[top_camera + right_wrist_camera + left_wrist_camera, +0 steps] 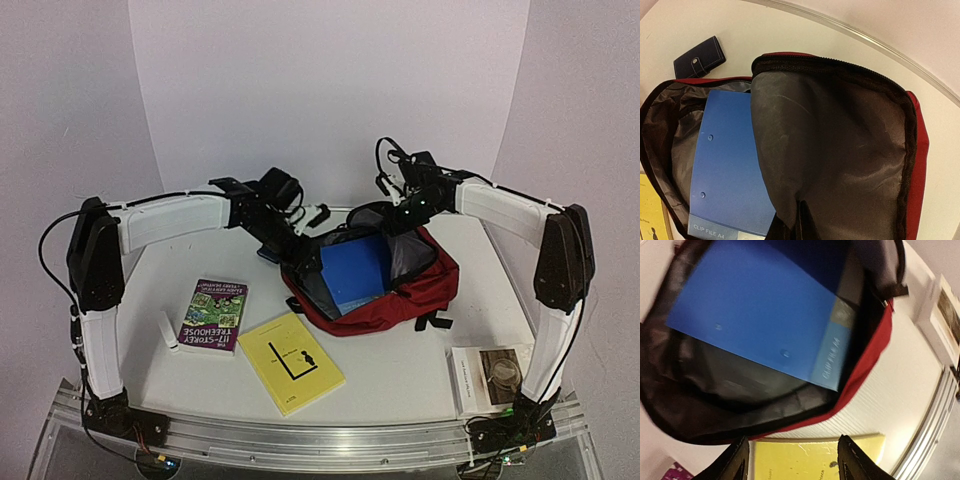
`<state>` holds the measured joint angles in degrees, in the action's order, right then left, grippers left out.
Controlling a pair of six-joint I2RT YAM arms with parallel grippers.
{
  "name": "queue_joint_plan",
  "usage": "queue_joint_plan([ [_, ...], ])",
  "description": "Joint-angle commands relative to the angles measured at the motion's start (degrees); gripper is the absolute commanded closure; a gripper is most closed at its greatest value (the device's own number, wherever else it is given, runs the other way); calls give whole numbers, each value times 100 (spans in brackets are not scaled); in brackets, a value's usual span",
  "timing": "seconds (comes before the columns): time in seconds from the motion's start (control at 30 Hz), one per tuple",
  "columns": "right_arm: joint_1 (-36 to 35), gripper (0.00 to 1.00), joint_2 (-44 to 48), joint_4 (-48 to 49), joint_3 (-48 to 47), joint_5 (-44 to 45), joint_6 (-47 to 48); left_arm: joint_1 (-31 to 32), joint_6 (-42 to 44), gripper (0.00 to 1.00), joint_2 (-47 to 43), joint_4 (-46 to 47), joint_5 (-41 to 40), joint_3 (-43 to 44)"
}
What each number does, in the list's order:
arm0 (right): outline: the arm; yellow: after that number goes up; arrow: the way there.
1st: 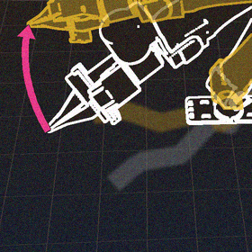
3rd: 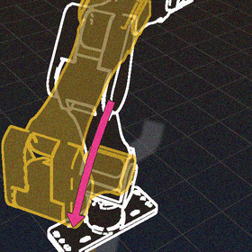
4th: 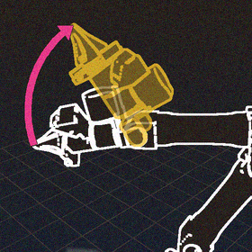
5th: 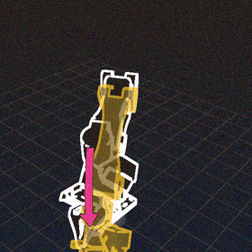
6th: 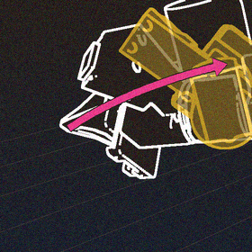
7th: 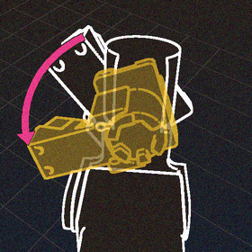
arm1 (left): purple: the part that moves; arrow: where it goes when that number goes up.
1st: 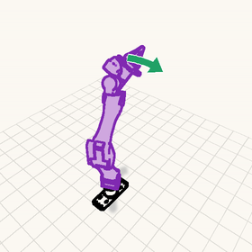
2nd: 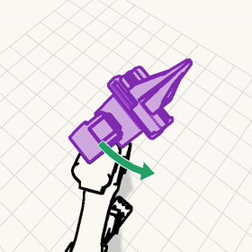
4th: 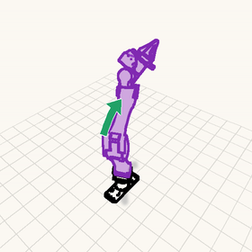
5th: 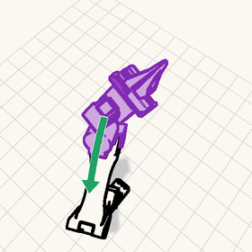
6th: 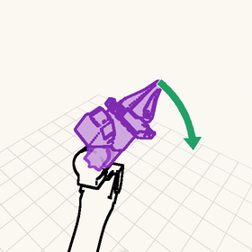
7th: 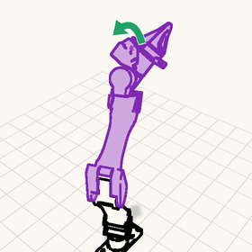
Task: Pack the student bag
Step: Adjust the student bag at the center of the board.
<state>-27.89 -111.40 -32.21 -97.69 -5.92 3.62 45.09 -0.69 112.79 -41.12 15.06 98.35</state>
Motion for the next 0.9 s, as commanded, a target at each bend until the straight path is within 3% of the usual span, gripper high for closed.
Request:
queue_joint_plan([
  [0.0,38,100,-108,81,-143,-127,-116,345,1062,39,-154,-85,155,-511],
  [0.2,36,100,-215,36,-204,-262,-190,822,2156,41,-182,1024,-829,-1457],
  [0.37,38,100,-204,0,-161,-277,-169,853,2974,43,-389,2075,-935,-2116],
  [0.63,33,100,-230,-22,-161,-311,-187,995,3644,46,-51,2345,-711,-1987],
  [0.87,38,100,-215,-31,-147,-335,-193,1094,3510,50,402,2423,-533,-1689],
])
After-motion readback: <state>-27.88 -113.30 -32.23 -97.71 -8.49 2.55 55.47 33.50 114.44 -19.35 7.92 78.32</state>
